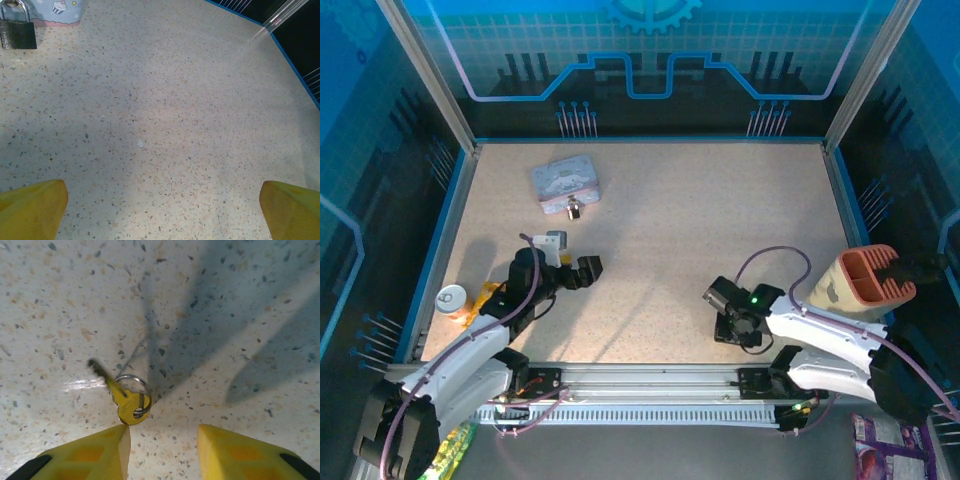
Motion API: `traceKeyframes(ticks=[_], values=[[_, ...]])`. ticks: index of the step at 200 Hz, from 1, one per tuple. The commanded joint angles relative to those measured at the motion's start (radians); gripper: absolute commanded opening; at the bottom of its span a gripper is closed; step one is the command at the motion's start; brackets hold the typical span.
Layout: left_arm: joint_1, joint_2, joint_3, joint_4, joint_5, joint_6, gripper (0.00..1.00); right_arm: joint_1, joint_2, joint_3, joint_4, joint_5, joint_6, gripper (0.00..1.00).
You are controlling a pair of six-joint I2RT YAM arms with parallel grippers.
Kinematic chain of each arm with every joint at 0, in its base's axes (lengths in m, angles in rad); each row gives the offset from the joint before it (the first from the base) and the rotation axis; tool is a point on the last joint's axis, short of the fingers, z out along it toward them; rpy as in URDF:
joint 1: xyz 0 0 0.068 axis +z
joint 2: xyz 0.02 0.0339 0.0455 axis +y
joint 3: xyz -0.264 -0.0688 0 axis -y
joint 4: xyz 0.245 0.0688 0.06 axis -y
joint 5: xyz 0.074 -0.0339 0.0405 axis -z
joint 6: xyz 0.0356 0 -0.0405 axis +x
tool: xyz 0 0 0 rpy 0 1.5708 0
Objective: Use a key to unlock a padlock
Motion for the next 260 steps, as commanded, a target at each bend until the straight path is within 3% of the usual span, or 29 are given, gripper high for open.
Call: traceKeyframes(ticks=[1, 95, 177, 260], values=[[-0.008, -0.022, -0.021, -0.002, 0.013, 0.001, 0.99, 0.025, -0.008, -0.043, 0.097, -0.002, 0.053, 0.39], [-0.027, -0.089, -0.012, -0.065, -0.009, 0.011, 0.99, 0.038, 0.001, -0.006, 0.140, 0.112, -0.049, 0.40], [-0.030, -0.070, -0.008, -0.066, -0.041, 0.026, 0.99, -0.163, -0.133, -0.057, 0.226, -0.078, -0.162, 0.36], [-0.030, -0.053, -0.007, -0.057, -0.041, 0.026, 0.99, -0.158, -0.083, -0.077, 0.203, -0.052, -0.137, 0.31]])
